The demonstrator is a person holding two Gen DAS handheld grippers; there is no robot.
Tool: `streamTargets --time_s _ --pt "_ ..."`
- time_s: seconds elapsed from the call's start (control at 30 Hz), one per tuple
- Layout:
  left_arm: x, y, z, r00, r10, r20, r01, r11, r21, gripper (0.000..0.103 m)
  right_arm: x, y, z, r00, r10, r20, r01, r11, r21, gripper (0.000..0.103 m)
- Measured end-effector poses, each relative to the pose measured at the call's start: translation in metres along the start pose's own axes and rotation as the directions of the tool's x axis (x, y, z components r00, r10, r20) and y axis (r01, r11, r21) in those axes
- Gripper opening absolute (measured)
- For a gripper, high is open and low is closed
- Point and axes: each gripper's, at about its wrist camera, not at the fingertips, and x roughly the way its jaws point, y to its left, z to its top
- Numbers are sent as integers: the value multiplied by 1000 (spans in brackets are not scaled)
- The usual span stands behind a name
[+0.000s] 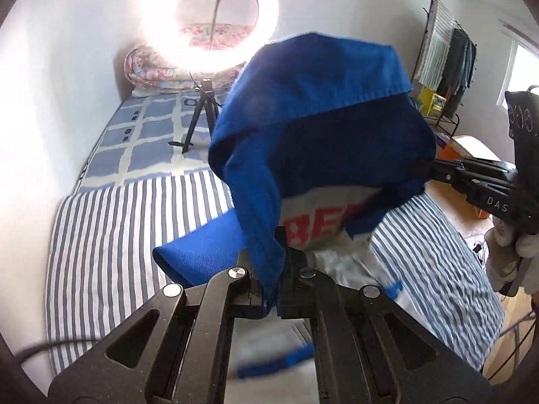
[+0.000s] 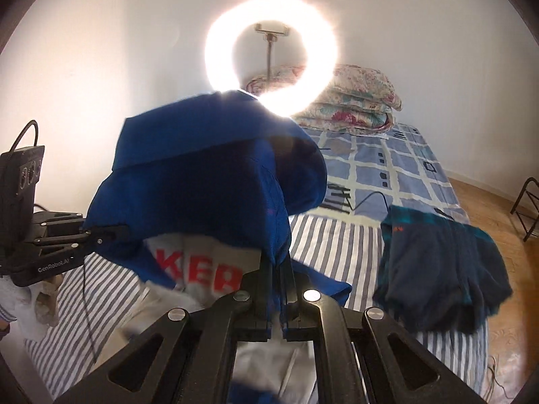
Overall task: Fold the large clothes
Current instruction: 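Grasp the blue collar end with both tools and lift it, then fold the blue collar end over the folded hem with both tools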
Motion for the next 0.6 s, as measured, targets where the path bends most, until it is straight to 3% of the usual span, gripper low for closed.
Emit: streamTargets --time_s 0.37,0.6 --pt "-56 -44 -98 1000 -26 -6 26 1000 -5 0 -75 24 -107 999 34 -26 -32 997 71 1" --pt "-69 -59 -172 1000 -6 -25 5 1000 -25 0 -86 45 -195 994 64 -90 -57 995 81 1"
